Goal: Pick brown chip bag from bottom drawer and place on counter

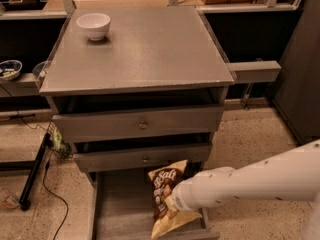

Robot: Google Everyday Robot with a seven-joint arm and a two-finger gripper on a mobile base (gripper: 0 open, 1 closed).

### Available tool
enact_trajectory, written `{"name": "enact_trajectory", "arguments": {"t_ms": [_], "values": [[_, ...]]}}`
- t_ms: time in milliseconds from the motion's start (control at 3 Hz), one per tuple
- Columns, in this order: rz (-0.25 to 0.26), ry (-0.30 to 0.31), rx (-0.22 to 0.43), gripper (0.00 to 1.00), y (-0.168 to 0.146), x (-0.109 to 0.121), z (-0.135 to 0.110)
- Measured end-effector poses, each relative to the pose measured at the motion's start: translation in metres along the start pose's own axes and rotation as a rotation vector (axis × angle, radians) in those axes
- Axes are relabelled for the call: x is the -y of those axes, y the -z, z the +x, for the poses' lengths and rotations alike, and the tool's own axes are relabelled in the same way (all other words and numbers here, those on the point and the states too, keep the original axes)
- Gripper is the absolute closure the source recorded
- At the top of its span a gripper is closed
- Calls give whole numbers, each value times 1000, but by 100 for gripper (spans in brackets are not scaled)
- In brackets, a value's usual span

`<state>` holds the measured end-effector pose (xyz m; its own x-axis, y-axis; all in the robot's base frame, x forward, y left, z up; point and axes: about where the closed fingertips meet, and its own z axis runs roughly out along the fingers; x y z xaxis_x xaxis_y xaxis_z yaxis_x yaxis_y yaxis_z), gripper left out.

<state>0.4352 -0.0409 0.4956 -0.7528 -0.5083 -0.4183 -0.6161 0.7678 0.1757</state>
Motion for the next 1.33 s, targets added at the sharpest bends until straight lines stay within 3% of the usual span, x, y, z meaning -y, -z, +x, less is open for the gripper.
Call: {"name": "enact_trajectory", "arguments": {"t_ms": [333,667,1333], "values": [[64,6,39,100,35,13,-11],[157,3,105,100,88,32,-23],[148,-3,102,100,84,31,-25]]}}
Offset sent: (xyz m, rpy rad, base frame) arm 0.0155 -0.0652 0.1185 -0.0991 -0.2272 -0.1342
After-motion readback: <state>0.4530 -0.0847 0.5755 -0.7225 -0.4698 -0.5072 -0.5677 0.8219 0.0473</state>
